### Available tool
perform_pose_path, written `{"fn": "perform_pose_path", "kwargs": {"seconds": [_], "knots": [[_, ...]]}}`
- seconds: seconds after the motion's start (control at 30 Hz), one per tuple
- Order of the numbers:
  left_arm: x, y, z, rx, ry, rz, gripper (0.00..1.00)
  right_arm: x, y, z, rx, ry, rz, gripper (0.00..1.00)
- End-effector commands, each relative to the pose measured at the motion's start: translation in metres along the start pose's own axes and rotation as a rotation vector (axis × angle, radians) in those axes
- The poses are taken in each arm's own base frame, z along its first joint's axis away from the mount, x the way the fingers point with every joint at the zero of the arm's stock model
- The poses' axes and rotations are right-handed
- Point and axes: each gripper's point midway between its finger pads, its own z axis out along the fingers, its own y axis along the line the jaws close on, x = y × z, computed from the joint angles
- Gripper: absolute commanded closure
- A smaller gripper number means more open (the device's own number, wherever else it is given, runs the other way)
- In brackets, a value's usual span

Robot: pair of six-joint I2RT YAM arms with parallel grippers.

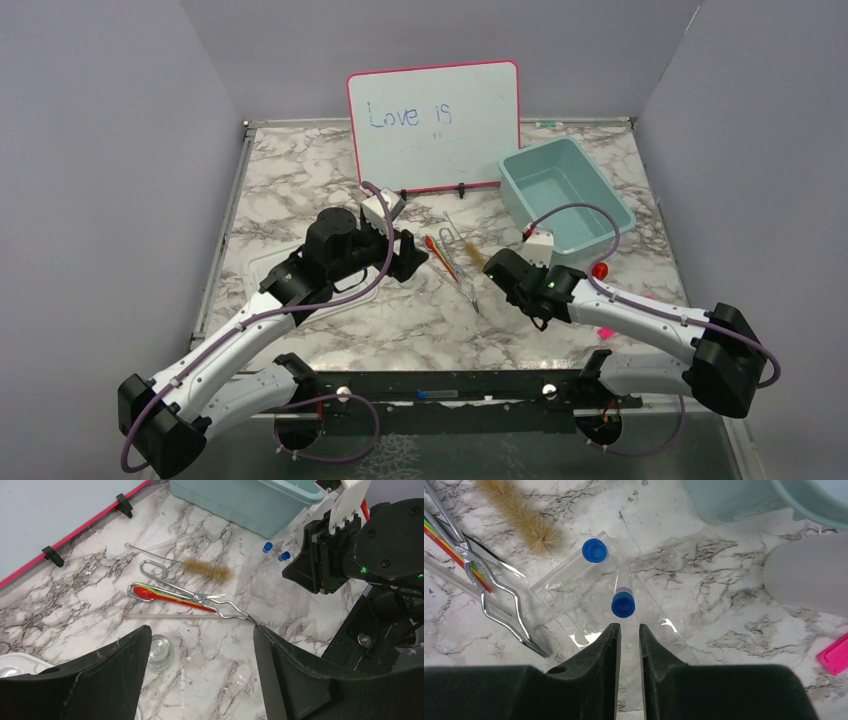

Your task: Organize the chemistry lab equipment

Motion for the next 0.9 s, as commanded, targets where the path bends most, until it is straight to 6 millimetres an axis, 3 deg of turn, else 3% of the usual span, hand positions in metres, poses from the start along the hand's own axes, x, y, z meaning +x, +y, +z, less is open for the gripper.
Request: {"fn": "perform_pose_path", "kwargs": {"seconds": [0.0,0.33,0.87], "knots": [[0.001,0.002,0.002,-0.012,-0.006,-0.007,0.23,-0.024,0.009,0.004,-0.005,-0.077,0.025,0.76],[0.003,0.003,0.003,-0.016,-0.003,-0.005,0.23,-0.032,0.008,0.015,0.018,-0.088,0.018,0.82],[0.005,0.004,0.005,-0.015,0.006,-0.003,0.23,-0.041,0.019,0.017,-0.024,-0.095,-0.015,0.80]]}}
